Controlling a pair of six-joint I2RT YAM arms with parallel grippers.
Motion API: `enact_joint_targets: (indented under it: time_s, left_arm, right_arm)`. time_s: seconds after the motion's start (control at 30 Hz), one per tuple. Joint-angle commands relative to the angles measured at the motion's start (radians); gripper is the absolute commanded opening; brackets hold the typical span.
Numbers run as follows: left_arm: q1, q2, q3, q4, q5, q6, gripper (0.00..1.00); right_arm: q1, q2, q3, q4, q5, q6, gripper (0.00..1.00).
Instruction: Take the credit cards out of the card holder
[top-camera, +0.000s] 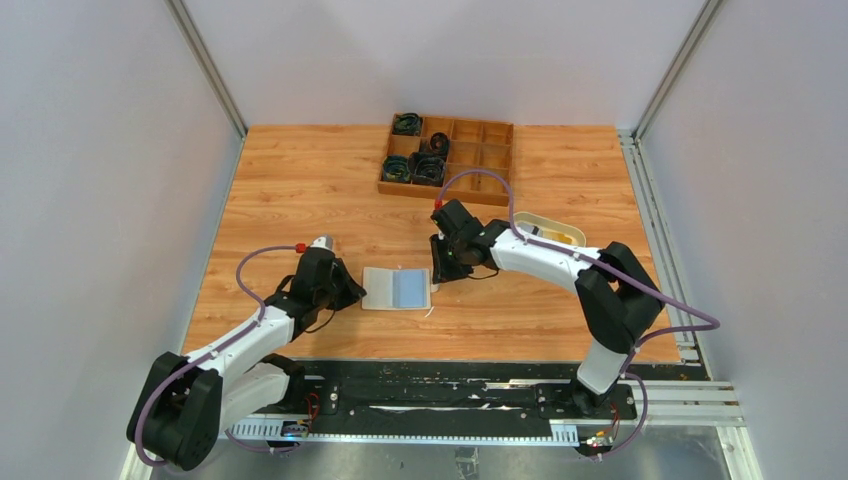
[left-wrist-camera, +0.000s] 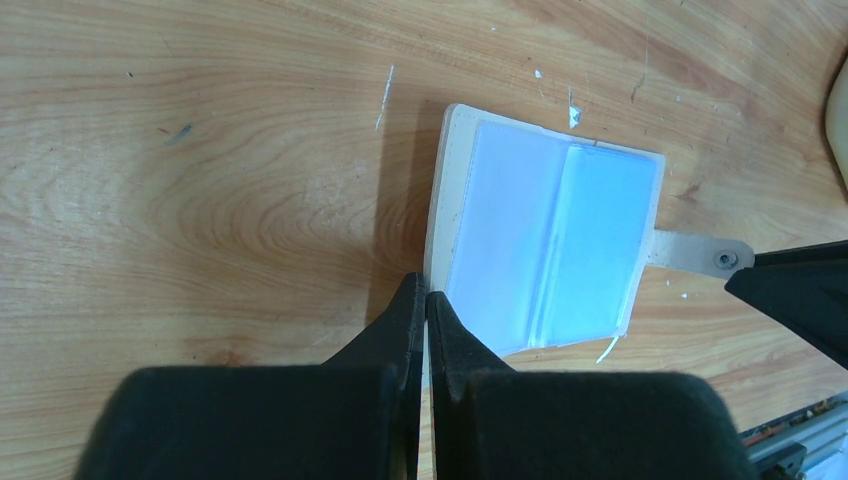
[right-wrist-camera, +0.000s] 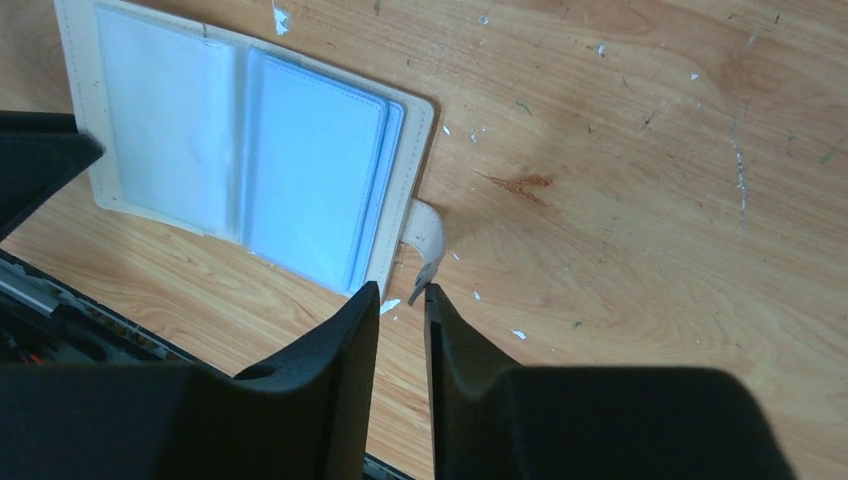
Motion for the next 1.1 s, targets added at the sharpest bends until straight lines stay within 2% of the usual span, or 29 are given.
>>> enact_joint_targets:
  time_s: [0.0,0.07,0.17,0.47,0.67,0.83,1.07]
  left_arm:
    - [-0.007,-0.007,0.023,-0.017,-0.019,0.018,0.00]
    - [-0.007,-0.009,0.024,-0.019,-0.020,0.019,0.00]
    - [-0.007,-0.010,0.027,-0.024,-0.022,0.022,0.00]
    - [-0.007,-0.012,0.045,-0.035,-0.011,0.040,0.00]
    - [-0.006,-0.022,0.077,-0.015,0.068,0.070,0.00]
    - [-0.012,0.020,0.156,-0.030,0.133,0.117,0.00]
    - [-0.047,0.096,0.202,0.014,0.174,0.104,0.00]
  right_arm:
    - [0.014,0.025,0.031,-0.035,0.028,0.009,0.24]
    - [0.014,0.031,0.031,-0.035,0.028,0.008,0.17]
    - [0.014,0.034,0.032,-0.037,0.029,0.010,0.01]
    - [0.014,0.005,-0.003,-0.011,0.018,0.004,0.00]
    - [0.014,-0.047,-0.110,0.138,-0.060,0.000,0.00]
    - [0.012,-0.071,-0.137,0.174,-0.087,-0.025,0.00]
    - [0.012,-0.063,-0.117,0.186,-0.101,-0.048,0.00]
